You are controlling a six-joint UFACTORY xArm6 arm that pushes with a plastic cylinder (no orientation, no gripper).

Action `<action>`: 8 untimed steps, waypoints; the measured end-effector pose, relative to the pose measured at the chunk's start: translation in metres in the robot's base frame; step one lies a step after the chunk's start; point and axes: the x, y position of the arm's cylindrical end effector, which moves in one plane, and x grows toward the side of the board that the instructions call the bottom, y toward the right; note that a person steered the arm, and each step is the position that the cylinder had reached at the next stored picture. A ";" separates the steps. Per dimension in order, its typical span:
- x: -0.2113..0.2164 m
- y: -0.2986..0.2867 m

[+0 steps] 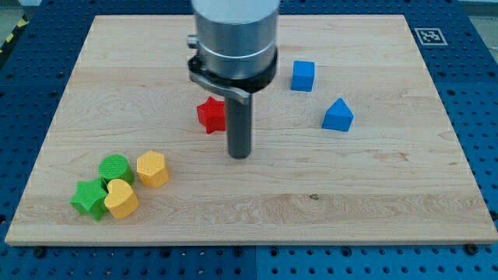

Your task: Point your arm to the green star

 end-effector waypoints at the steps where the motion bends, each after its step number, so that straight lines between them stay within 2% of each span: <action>1: -0.007 -0.034; 4: -0.011 -0.198; 6: -0.008 -0.223; 8: 0.040 -0.221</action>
